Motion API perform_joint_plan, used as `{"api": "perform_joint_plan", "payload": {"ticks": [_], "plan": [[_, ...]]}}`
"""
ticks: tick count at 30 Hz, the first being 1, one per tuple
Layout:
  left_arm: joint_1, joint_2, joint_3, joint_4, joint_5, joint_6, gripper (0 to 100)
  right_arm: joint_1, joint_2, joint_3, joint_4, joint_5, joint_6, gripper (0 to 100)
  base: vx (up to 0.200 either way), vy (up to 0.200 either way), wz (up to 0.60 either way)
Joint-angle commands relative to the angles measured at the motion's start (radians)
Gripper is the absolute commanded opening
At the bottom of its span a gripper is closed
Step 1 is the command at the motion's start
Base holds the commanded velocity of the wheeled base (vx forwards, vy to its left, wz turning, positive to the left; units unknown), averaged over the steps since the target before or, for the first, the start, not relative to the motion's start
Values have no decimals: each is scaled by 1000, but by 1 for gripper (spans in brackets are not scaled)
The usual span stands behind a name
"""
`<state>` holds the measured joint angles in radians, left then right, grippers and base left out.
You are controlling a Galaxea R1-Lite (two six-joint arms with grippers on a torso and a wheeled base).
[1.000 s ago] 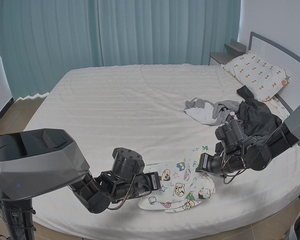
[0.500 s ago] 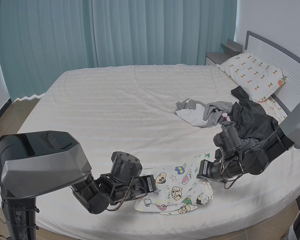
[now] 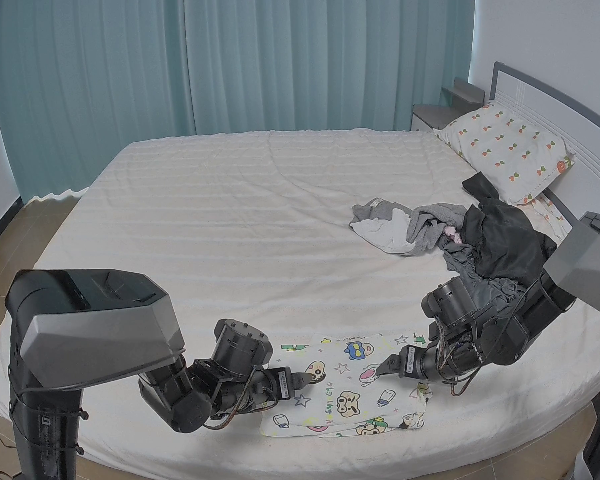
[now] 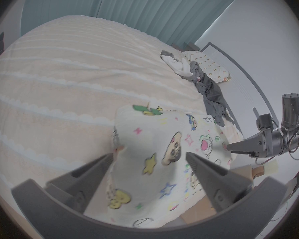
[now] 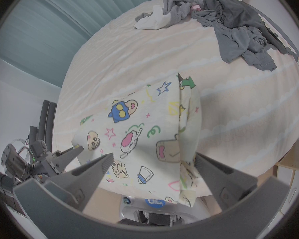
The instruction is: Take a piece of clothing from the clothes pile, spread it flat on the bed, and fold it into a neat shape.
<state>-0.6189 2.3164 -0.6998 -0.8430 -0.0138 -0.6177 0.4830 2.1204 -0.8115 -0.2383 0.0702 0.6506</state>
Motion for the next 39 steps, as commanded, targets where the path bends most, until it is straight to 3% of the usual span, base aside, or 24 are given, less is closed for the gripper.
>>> {"api": "perform_joint_plan", "payload": {"ticks": [1, 6, 12, 16, 18, 22, 24, 25, 27, 29, 30, 32, 35, 38, 39], "plan": [[16, 8, 39, 7, 18, 29, 100, -1, 6, 34, 1, -6, -20, 100, 0, 0, 0], [25, 5, 59, 93, 35, 87, 100, -6, 18, 71, 1, -40, -54, 100, 0, 0, 0], [31, 1, 60, 147, 121, 85, 100, -30, -19, 101, -9, -93, -54, 100, 0, 0, 0], [73, -115, 117, 111, 112, 47, 100, -52, -218, 155, -56, -78, -52, 100, 0, 0, 0], [90, -233, 171, 56, 87, -13, 100, -50, -379, 196, -59, -92, -54, 100, 0, 0, 0], [113, -402, 246, -27, 114, -39, 100, -41, -614, 252, -59, -124, -63, 100, 0, 0, 0], [117, -483, 284, -48, 137, -39, 100, -38, -715, 268, -52, -147, -66, 100, 0, 0, 0], [116, -683, 365, -56, 221, -25, 100, -26, -941, 311, -32, -211, -106, 100, 0, 0, 0], [107, -854, 410, -41, 308, 22, 100, -35, -1102, 351, 24, -288, -203, 100, 0, 0, 0], [107, -854, 410, -41, 308, 22, 100, -35, -1102, 351, 24, -288, -203, 100, 0, 0, 0], [93, -1043, 439, 39, 397, 108, 100, -83, -1272, 402, 102, -368, -332, 100, 0, 0, 0], [68, -1287, 425, 252, 489, 203, 100, -187, -1461, 460, 149, -388, -451, 100, 0, 0, 0], [67, -1490, 378, 481, 537, 234, 100, -307, -1594, 512, 178, -372, -534, 100, 0, 0, 0], [134, -1657, 327, 700, 549, 234, 100, -415, -1742, 537, 214, -326, -598, 100, 0, 0, 0], [140, -1663, 324, 710, 549, 234, 100, -420, -1749, 537, 217, -323, -603, 100, 0, 0, 0]]}}
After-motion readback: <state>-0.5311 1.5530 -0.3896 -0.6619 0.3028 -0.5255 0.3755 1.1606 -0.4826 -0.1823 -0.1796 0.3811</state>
